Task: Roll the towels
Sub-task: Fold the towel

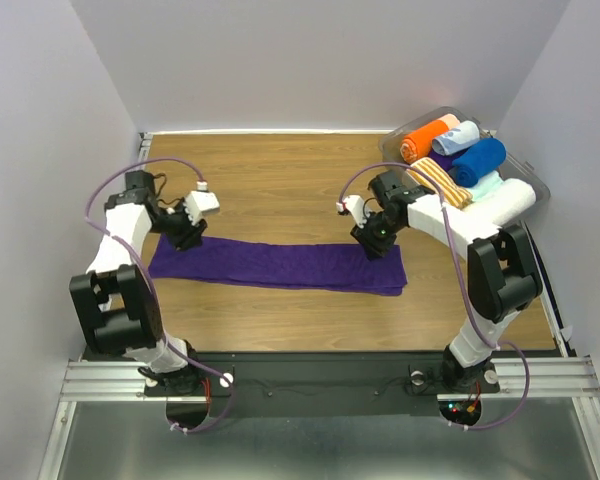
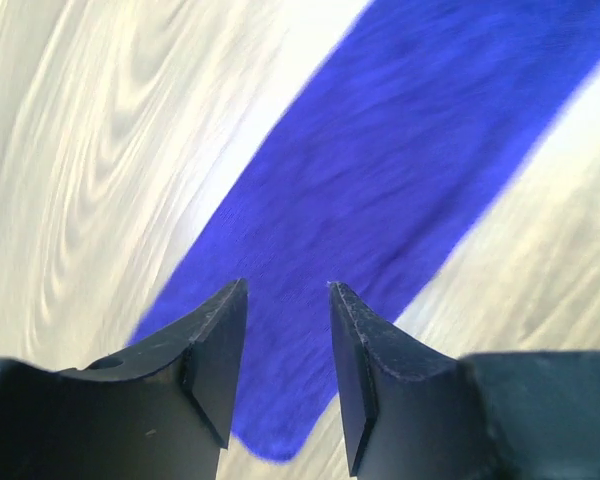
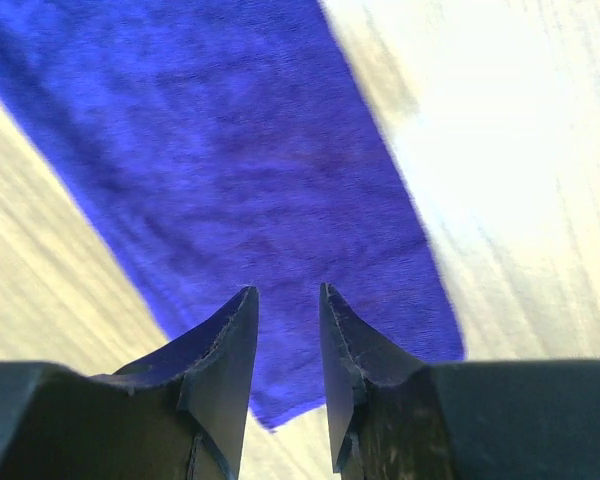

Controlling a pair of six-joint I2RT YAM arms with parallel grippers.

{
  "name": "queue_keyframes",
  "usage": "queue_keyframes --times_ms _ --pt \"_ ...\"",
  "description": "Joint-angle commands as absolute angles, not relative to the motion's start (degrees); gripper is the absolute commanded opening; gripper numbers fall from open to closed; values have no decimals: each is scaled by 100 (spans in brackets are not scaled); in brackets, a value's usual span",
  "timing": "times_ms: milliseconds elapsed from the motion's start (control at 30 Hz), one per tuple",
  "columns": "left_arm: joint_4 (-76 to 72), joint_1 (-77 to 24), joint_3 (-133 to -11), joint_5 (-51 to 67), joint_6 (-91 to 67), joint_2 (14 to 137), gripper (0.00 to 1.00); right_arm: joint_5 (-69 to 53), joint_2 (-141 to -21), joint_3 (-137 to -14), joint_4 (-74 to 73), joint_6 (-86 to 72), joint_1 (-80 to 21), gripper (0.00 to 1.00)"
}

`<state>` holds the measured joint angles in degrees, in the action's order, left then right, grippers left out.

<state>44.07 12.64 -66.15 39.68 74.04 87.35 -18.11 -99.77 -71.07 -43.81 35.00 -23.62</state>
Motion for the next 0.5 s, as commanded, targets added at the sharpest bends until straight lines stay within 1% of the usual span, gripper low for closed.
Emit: queue_keyframes --times_ms 0,33,200,433,467 --pt "4756 564 -5978 3947 8244 8324 49 -2232 -9835 -7190 -4649 3156 -2382 37" --pt "4711 406 -5716 3877 8296 8210 50 -2285 -9861 -7163 -4667 3129 -2382 37" --pt "4439 -306 -5177 3437 8534 8051 51 -2487 -9871 -6909 -4772 3041 -2443 37" --pt "4096 -606 -4957 3234 8464 8375 50 -2558 -9589 -6505 -4843 3331 -2627 37" --pt "4061 -606 -4957 3217 8464 8454 48 -2532 -9528 -6469 -4834 3375 -2671 37"
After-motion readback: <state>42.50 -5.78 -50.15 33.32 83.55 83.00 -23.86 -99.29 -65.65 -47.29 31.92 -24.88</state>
